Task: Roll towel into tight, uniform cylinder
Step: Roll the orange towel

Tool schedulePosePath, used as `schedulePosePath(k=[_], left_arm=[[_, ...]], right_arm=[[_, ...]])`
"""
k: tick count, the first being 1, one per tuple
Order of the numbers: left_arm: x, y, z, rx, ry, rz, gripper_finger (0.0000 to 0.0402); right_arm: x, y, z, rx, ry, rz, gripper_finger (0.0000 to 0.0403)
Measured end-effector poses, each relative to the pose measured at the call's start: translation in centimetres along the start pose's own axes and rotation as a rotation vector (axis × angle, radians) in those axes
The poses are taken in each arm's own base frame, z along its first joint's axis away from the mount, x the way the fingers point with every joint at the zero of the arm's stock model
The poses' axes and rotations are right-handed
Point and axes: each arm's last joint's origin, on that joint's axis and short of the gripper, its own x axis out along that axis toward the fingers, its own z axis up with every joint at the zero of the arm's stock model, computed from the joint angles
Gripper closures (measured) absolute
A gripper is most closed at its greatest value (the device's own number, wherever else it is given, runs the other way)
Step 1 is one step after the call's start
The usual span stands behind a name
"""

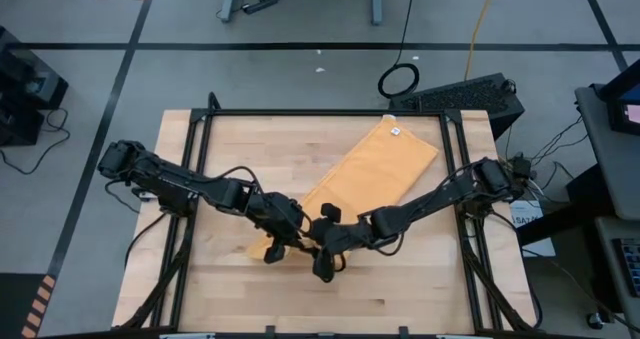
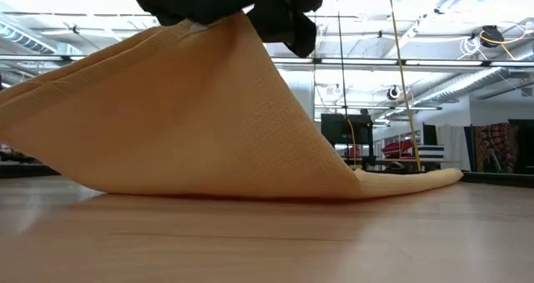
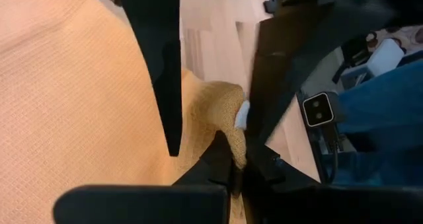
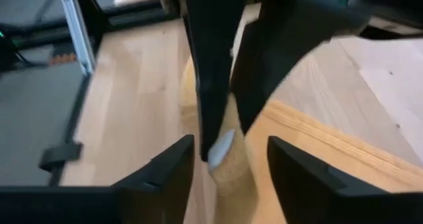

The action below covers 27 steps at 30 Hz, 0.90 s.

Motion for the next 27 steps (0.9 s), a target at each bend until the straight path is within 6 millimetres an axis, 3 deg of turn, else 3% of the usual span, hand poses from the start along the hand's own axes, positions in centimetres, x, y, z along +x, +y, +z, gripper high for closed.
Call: schedulePosePath(k=[8, 16, 19, 27], left_arm=[[0.0, 0.0, 0.0, 0.004, 0.002, 0.003, 0.0386], [-0.1, 0.0, 0.0, 0.002, -0.001, 0.002, 0.0373], [-0.7, -0.2, 0.1, 0.002, -0.015, -0.002, 0.0333], [-3.5, -1.0, 0.8, -0.031, -0.08, -0.052, 0.0179]], right_arm=[[0.0, 0.1, 0.0, -0.031, 0.003, -0.002, 0.0321], [0.0, 0.1, 0.0, -0.027, 0.013, 0.013, 0.037], [-0.1, 0.1, 0.1, -0.024, 0.005, 0.019, 0.0372], [0.0, 0.0, 0.0, -0.026, 0.022, 0.028, 0.0386]])
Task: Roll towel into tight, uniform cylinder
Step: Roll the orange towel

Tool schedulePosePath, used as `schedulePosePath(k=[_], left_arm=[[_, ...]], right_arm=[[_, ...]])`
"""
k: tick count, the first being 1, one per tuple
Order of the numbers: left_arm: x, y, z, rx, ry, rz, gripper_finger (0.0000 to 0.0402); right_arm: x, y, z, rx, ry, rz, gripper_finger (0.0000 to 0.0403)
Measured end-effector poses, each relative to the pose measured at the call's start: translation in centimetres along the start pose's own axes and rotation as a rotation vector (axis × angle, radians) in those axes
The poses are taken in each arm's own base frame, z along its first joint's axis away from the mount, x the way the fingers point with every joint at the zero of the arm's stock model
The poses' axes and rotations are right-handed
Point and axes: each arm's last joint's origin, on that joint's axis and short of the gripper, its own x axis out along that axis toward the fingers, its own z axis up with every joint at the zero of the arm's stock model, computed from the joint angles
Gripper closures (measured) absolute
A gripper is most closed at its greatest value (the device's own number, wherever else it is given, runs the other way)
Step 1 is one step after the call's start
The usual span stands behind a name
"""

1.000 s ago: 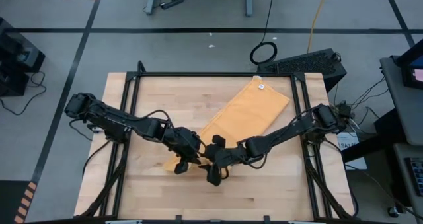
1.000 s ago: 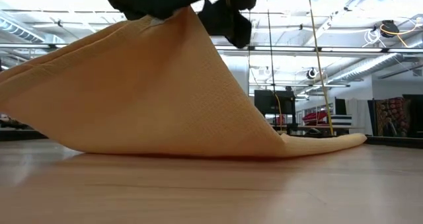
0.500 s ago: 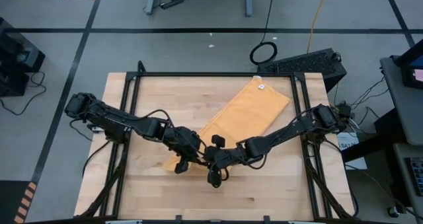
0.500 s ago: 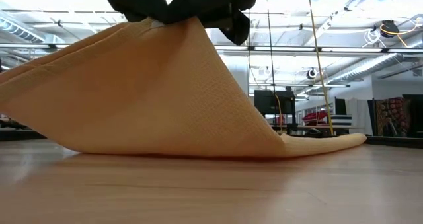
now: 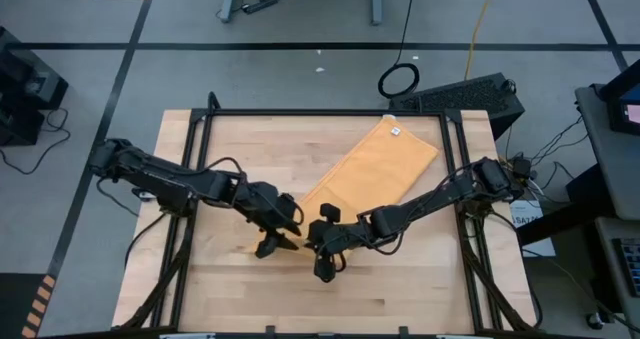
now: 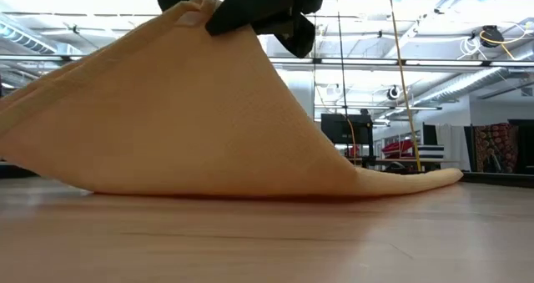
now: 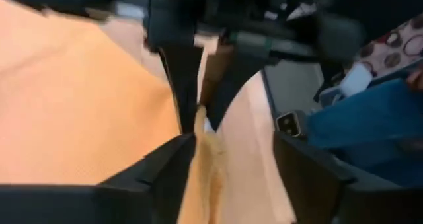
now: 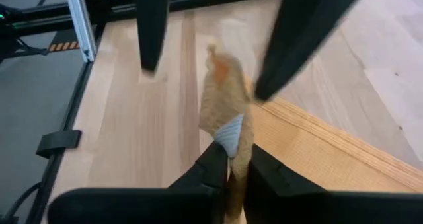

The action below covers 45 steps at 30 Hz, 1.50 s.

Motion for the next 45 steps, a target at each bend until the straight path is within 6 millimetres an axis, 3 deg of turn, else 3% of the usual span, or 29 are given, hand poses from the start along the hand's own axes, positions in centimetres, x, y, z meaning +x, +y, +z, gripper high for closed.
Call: schedulePosePath(k=[3, 6, 9, 13, 19, 24, 28, 39, 45], left_arm=[[-1.6, -0.6, 0.0, -0.018, -0.02, 0.014, 0.0148], [-3.0, -1.0, -1.3, -0.028, 0.056, 0.122, 0.0139], [-4.4, -1.6, -3.8, -0.029, 0.213, 0.26, 0.0138], [-4.9, -2.6, -7.6, -0.068, 0.329, 0.313, 0.0138], [-3.8, -5.1, -12.4, -0.003, 0.294, 0.349, 0.0138], [-2.6, -6.6, -14.5, 0.067, 0.236, 0.378, 0.0138], [-1.1, -6.9, -16.2, 0.11, 0.297, 0.408, 0.0145], [1.6, -6.7, -17.4, 0.085, 0.267, 0.497, 0.0206], [2.0, -6.6, -17.4, 0.099, 0.233, 0.528, 0.0214]], right_arm=[[0.0, 0.0, 0.0, 0.0, 0.002, 0.001, 0.04], [0.0, 0.0, 0.0, 0.0, 0.003, 0.0, 0.0399], [0.0, -0.1, -0.1, -0.001, 0.017, -0.003, 0.0401], [0.0, -0.2, -0.1, -0.001, 0.019, -0.004, 0.0401], [0.0, -0.3, -0.2, 0.003, 0.025, -0.007, 0.0402], [0.0, -0.2, -0.2, 0.019, 0.03, 0.004, 0.0402], [0.1, -0.3, -0.2, 0.021, 0.034, 0.011, 0.0402], [0.1, -0.4, -0.1, 0.027, 0.035, 0.013, 0.0403], [0.1, -0.4, -0.1, 0.038, 0.035, 0.013, 0.0403]])
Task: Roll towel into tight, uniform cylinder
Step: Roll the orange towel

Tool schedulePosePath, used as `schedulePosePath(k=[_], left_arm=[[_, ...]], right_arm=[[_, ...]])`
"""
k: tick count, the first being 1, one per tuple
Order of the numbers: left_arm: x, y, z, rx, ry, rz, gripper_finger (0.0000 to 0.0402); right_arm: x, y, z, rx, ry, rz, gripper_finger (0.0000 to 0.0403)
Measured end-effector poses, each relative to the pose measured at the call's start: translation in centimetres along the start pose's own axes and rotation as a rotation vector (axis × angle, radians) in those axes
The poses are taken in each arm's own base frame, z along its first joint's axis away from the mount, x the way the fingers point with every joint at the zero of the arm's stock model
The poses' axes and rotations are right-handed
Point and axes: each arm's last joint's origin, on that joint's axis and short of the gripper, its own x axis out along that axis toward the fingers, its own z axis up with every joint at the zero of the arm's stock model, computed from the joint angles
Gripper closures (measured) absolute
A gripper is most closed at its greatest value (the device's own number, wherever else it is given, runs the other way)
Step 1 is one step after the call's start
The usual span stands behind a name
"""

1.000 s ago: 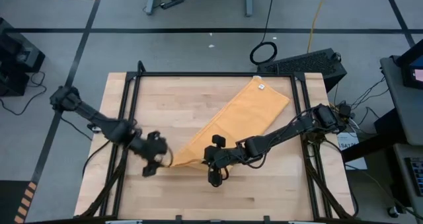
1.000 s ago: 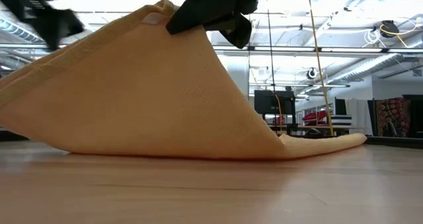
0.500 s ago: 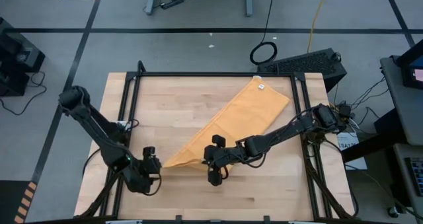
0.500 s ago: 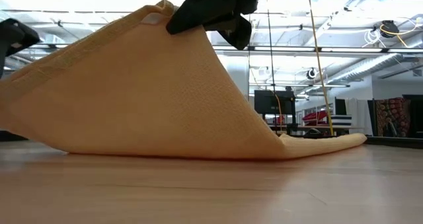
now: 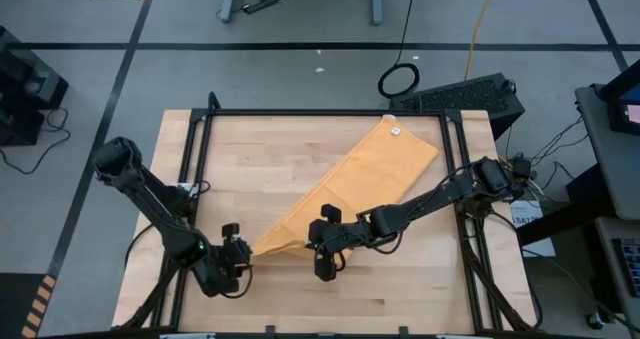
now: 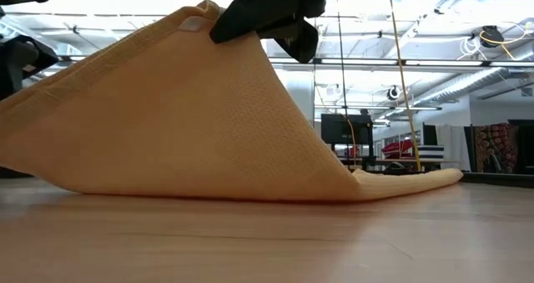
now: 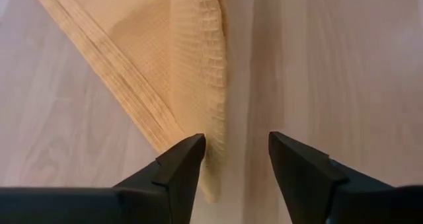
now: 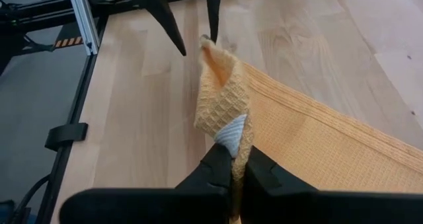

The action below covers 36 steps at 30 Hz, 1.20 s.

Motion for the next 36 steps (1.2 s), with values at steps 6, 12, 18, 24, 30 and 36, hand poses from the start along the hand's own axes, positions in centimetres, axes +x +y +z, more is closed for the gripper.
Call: schedulePosePath(k=[6, 12, 18, 24, 30, 36], left_arm=[[1.4, 0.0, -0.2, 0.013, 0.008, 0.073, 0.0218], [1.8, 0.2, 0.2, 0.001, 0.021, 0.097, 0.033], [0.5, -0.2, 2.3, -0.041, -0.007, 0.057, 0.039], [-1.0, 0.2, 5.4, -0.013, -0.047, 0.126, 0.0396], [-2.1, 2.2, 10.3, 0.058, -0.12, 0.23, 0.0397], [-5.4, 5.6, 15.5, 0.126, -0.204, 0.396, 0.0398]], right_arm=[[0.0, 0.0, 0.0, 0.0, 0.0, 0.0, 0.0403], [0.0, -0.1, -0.1, 0.003, 0.011, -0.005, 0.0402], [-0.4, -0.5, -1.0, -0.009, 0.13, -0.026, 0.0402], [-3.0, -1.8, -0.1, -0.008, 0.179, -0.091, 0.0402], [-7.3, -4.9, 2.9, -0.015, 0.113, -0.183, 0.0402], [-12.6, -7.6, 6.3, 0.028, -0.067, -0.217, 0.0402]])
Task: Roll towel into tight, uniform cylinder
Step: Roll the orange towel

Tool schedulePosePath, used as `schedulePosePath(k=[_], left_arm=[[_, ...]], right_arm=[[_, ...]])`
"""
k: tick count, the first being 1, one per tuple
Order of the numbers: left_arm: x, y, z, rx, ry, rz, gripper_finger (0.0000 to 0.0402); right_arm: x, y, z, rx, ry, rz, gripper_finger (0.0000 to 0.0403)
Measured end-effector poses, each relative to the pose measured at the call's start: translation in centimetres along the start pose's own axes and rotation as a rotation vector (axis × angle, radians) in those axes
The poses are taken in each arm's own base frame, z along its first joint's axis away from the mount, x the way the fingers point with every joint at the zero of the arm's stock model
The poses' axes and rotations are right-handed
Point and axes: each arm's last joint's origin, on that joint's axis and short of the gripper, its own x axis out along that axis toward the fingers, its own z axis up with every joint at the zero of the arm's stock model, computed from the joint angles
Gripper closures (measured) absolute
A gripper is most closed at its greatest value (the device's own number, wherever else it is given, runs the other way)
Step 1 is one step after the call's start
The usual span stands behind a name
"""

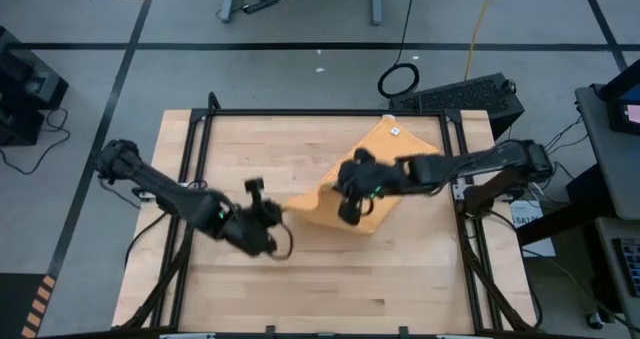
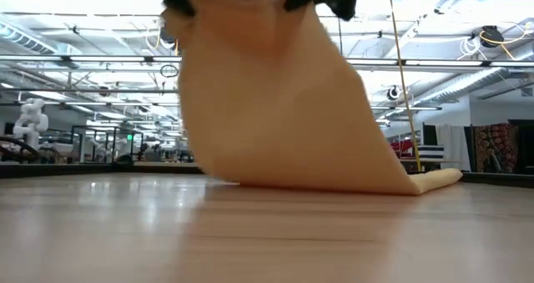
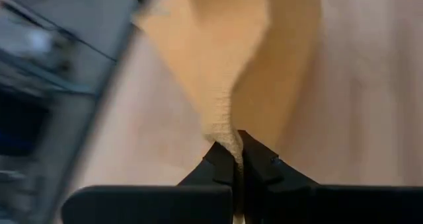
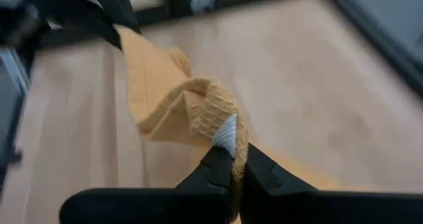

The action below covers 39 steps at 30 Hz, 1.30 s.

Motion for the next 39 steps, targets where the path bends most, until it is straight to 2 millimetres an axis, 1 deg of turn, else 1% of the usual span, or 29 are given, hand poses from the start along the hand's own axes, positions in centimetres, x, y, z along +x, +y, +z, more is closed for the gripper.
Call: schedulePosePath(k=[2, 4, 8, 13, 15, 18, 20, 22, 24, 26, 29, 31, 34, 36, 39], left_arm=[[-0.6, 2.6, 1.7, 0.004, -0.037, 0.075, 0.0399], [-1.1, 5.4, 2.9, -0.002, -0.063, 0.133, 0.0399], [-1.4, 10.9, 5.0, -0.033, -0.137, 0.238, 0.0399], [-1.4, 18.1, 7.9, -0.103, -0.372, 0.363, 0.0399], [-1.5, 20.7, 8.5, -0.146, -0.467, 0.405, 0.04], [-1.7, 24.2, 9.1, -0.214, -0.578, 0.463, 0.04], [-2.1, 26.0, 9.1, -0.225, -0.609, 0.481, 0.04], [-2.7, 27.5, 9.4, -0.225, -0.669, 0.476, 0.04], [-3.5, 28.6, 9.6, -0.235, -0.711, 0.443, 0.04], [-4.4, 29.4, 10.0, -0.258, -0.777, 0.397, 0.04], [-5.8, 29.8, 10.5, -0.298, -0.827, 0.301, 0.04], [-7.1, 29.2, 10.7, -0.3, -0.851, 0.152, 0.04], [-9.3, 27.5, 10.5, -0.27, -0.871, -0.141, 0.04], [-10.9, 26.2, 10.2, -0.247, -0.877, -0.313, 0.04], [-12.9, 24.8, 9.2, -0.247, -0.847, -0.489, 0.04]], right_arm=[[-1.2, -1.3, 1.2, 0.022, -0.073, -0.028, 0.0402], [-2.2, -2.7, 2.1, 0.046, -0.142, -0.076, 0.0402], [-3.4, -5.5, 4.0, 0.089, -0.276, -0.152, 0.0402], [-4.2, -9.4, 6.9, 0.076, -0.514, -0.253, 0.0403], [-4.9, -11.3, 8.1, 0.102, -0.641, -0.303, 0.0403], [-6.4, -14.3, 9.7, 0.159, -0.847, -0.374, 0.0403], [-7.7, -16.1, 10.5, 0.195, -0.982, -0.401, 0.0403], [-8.8, -17.6, 11.0, 0.2, -1.089, -0.392, 0.0403], [-9.5, -18.9, 11.4, 0.179, -1.133, -0.351, 0.0403], [-10.0, -19.8, 12.0, 0.156, -1.112, -0.292, 0.0403], [-10.9, -19.9, 13.4, 0.079, -1.042, -0.154, 0.0403], [-11.7, -19.4, 14.4, 0.016, -0.996, -0.029, 0.0403], [-12.7, -17.8, 15.3, -0.044, -0.881, 0.191, 0.0403], [-13.3, -16.7, 15.4, -0.047, -0.805, 0.323, 0.0403], [-14.1, -15.5, 15.2, -0.015, -0.696, 0.468, 0.0403]])
